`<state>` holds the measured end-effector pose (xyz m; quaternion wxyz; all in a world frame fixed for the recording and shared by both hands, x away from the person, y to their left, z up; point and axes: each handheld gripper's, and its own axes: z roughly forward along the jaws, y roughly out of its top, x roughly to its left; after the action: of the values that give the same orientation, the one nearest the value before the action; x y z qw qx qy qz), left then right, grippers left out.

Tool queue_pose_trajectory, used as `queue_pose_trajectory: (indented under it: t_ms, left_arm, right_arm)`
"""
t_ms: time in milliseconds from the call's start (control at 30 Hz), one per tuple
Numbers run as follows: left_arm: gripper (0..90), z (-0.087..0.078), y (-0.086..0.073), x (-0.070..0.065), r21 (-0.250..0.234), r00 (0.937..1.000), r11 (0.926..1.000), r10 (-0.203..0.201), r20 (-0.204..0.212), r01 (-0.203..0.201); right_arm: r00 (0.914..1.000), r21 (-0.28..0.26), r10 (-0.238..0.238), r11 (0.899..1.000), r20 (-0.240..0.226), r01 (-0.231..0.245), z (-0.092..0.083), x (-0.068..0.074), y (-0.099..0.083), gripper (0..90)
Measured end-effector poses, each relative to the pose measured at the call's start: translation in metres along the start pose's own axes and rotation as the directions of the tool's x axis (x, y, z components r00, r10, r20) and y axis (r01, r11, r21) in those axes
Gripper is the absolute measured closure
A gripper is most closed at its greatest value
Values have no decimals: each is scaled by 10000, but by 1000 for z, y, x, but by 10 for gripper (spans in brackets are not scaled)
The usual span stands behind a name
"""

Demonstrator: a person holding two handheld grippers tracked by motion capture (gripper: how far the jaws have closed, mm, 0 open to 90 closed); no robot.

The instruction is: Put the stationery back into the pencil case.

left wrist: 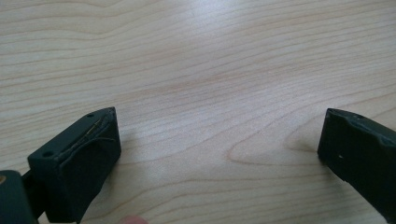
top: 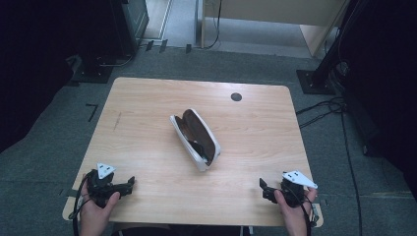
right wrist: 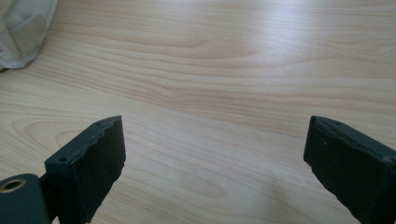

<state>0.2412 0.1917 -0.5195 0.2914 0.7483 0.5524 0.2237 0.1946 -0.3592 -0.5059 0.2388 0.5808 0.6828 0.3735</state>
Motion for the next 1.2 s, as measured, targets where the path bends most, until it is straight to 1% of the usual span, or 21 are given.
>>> queue_pose_trajectory:
  t_ms: [167, 267, 433, 500, 767, 867, 933, 1067, 1200]
  left_arm:
    - [0, 0, 0, 0, 1, 10000, 10000, 0, -1, 0]
    - [0, 0, 0, 0, 2, 10000, 10000, -1, 0, 1]
    - [0, 0, 0, 0, 1, 10000, 10000, 0, -1, 0]
    - [0, 0, 0, 0, 0, 10000, 10000, -2, -1, 2]
    - [0, 0, 0, 0, -1, 10000, 10000, -4, 1, 4]
    - [0, 0, 0, 0, 0, 10000, 10000, 0, -1, 0]
    - [0, 0, 0, 0, 0, 10000, 10000, -3, -2, 3]
    - [0, 0, 0, 0, -2, 10000, 10000, -3, -1, 3]
    - [0, 0, 0, 0, -1, 10000, 10000, -2, 0, 2]
  right_arm:
    - [9994, 168, 218, 9996, 279, -223, -2, -13, -5, 55]
    - [9988, 336, 188, 9992, 450, -203, -1, -20, -8, 55]
    - [9972, 459, 274, 9985, 692, -306, -1, -30, -12, 55]
    - [9963, 523, 409, 9976, 756, -449, -1, -33, -13, 55]
    - [9930, 737, 436, 9959, 1102, -519, -1, -46, -18, 55]
    - [9921, 719, 563, 9953, 1119, -645, -2, -50, -19, 55]
    - [9907, 804, 511, 9949, 1263, -615, -2, -51, -19, 56]
    - [9892, 997, 114, 9947, 1462, -262, 0, -52, -19, 50]
    - [9918, 1111, 14, 9937, 1279, -157, 1, -55, -17, 24]
